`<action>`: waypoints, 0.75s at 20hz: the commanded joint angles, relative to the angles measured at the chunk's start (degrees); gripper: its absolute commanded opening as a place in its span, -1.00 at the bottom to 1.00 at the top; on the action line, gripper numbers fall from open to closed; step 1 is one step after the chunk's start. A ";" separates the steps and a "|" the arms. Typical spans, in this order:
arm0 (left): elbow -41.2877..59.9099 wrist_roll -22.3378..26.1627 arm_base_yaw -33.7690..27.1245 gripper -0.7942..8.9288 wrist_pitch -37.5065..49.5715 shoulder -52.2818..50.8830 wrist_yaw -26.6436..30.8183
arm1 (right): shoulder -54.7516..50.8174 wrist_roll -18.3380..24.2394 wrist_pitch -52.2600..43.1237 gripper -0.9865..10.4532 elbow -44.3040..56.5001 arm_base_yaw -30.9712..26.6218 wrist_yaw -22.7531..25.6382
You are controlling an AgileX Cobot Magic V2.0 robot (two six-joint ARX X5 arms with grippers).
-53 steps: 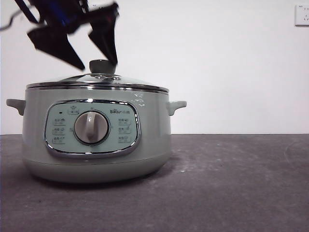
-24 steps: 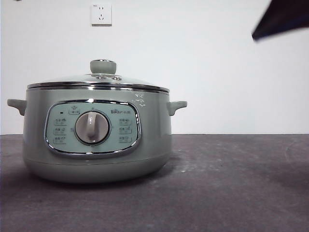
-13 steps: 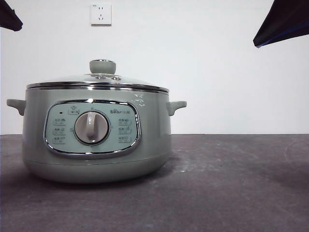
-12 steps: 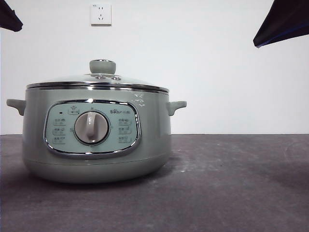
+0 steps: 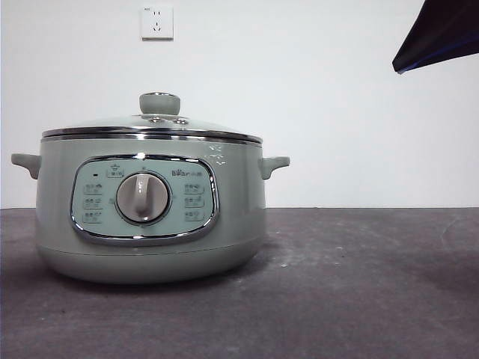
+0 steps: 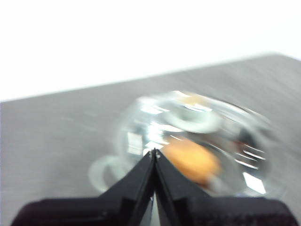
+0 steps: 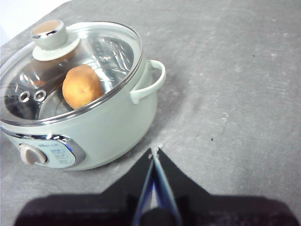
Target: Pick up the potato,open the lid,put the potato in the pot,close the lid
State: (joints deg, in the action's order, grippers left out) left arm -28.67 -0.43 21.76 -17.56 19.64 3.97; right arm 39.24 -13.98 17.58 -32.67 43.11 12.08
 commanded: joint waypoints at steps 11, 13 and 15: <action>25.73 0.46 -15.47 -0.84 10.99 -19.04 -3.93 | -0.04 -0.55 -0.35 -0.83 0.15 0.02 0.24; 27.43 0.42 -16.35 -0.84 11.04 -19.54 -4.48 | -0.04 -0.55 -0.35 -0.83 0.15 0.02 0.24; 28.46 0.09 -16.76 -0.84 10.12 -19.54 -4.48 | -0.04 -0.55 -0.35 -0.83 0.15 0.02 0.24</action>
State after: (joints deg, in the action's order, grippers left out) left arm -1.04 -0.45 5.19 -8.27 0.30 -0.34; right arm 39.24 -13.98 17.58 -32.67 43.11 12.08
